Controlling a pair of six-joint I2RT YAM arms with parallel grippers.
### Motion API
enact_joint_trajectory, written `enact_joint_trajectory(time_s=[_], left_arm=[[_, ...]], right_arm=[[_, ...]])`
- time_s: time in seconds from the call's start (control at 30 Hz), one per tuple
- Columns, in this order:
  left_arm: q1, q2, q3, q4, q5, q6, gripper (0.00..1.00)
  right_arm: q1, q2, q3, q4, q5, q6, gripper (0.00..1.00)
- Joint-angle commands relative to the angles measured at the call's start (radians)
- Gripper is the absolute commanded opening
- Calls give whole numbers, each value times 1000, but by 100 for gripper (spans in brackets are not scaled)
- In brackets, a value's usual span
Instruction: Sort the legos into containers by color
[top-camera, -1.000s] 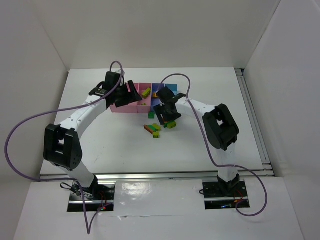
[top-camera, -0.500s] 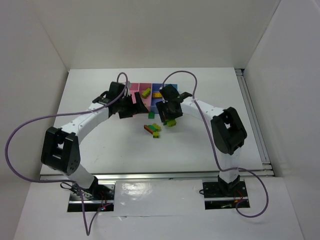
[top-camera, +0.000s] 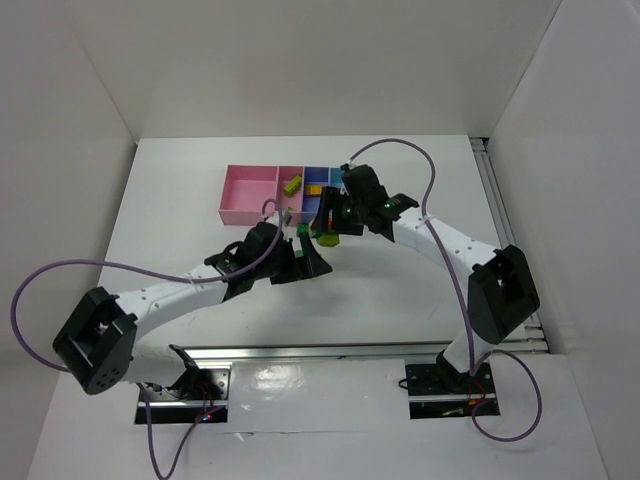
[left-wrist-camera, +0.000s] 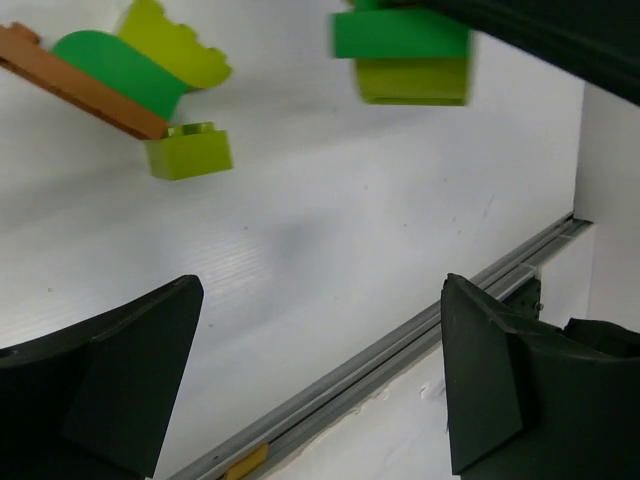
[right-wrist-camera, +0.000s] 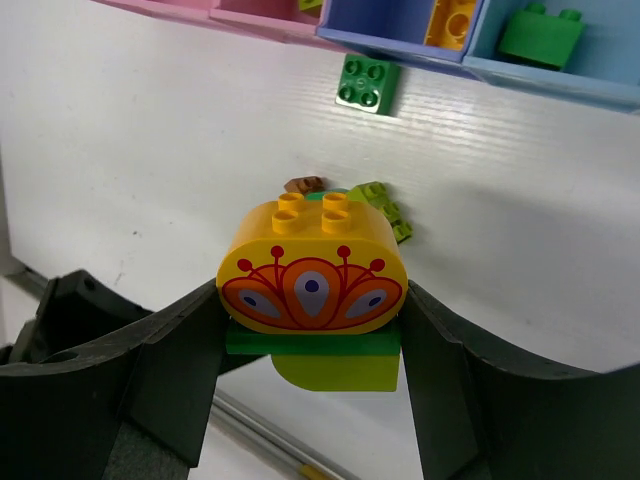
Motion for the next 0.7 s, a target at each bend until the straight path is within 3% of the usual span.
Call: enact_joint_trajectory(time_s=[0.0, 0.17, 0.5, 0.67], left_arm=[[-67, -75, -9, 171, -155, -32, 99], [-78, -32, 55, 100, -238, -73, 97], [-78, 52, 128, 119, -318, -36, 93], [-78, 52, 119, 164, -330, -15, 86]], right_arm=[[3, -48, -11, 76, -55, 70, 46], [13, -80, -53, 131, -92, 103, 48], [13, -141, -102, 182, -104, 125, 51], [13, -121, -89, 173, -165, 125, 51]])
